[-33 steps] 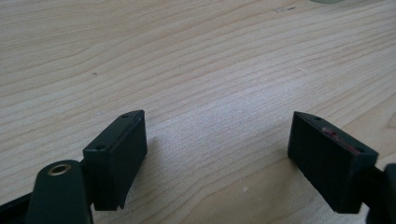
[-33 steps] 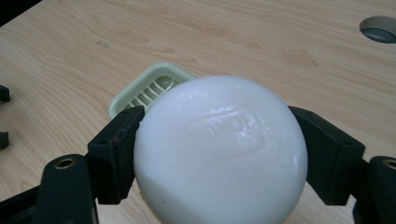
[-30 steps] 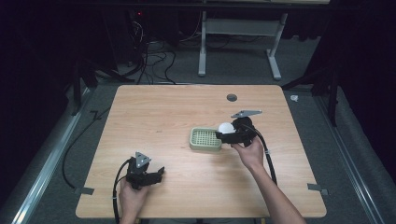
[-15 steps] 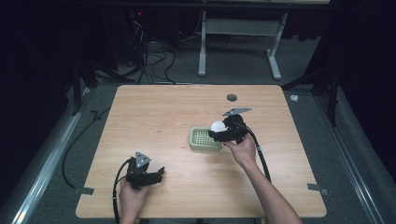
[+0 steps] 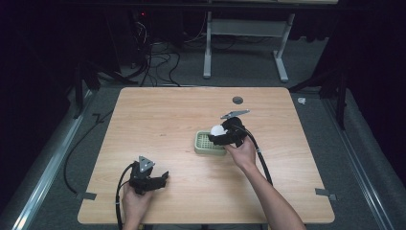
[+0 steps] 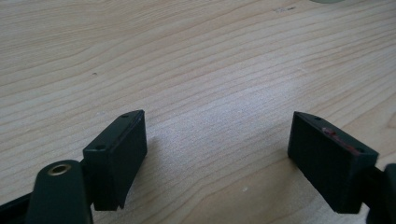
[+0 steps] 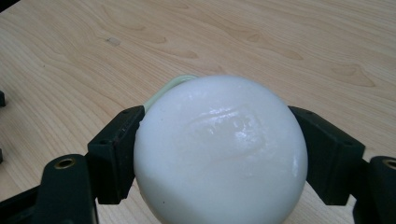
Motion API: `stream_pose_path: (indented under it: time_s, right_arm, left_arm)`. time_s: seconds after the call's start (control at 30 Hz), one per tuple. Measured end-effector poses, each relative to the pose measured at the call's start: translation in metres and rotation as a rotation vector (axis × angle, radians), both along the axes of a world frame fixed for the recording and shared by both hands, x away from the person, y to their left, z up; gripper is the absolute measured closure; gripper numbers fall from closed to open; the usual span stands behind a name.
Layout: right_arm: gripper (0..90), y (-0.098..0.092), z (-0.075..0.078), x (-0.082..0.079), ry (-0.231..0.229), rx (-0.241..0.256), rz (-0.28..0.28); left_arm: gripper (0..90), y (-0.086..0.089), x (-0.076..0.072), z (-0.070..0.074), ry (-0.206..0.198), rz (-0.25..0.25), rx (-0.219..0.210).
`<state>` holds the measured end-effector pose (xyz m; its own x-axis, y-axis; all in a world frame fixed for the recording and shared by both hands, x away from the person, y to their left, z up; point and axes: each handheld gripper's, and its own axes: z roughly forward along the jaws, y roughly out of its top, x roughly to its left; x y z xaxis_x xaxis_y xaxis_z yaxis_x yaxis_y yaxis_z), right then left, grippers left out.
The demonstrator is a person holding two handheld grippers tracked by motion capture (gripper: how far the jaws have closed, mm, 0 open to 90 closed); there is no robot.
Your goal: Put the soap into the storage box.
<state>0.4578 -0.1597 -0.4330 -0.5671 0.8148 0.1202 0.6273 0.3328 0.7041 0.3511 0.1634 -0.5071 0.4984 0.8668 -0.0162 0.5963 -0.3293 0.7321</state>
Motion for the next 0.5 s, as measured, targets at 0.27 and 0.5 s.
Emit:
stream_pose_path:
  time_s: [0.27, 0.5]
  right_arm:
    - [23.8, 0.011, -0.008, 0.006, 0.021, -0.022, 0.007]
    - [23.8, 0.018, -0.015, 0.01, 0.031, -0.051, 0.01]
  left_arm:
    - [20.0, 0.0, 0.0, 0.0, -0.001, -0.004, 0.001]
    - [20.0, 0.0, 0.0, 0.0, -0.002, -0.003, 0.0]
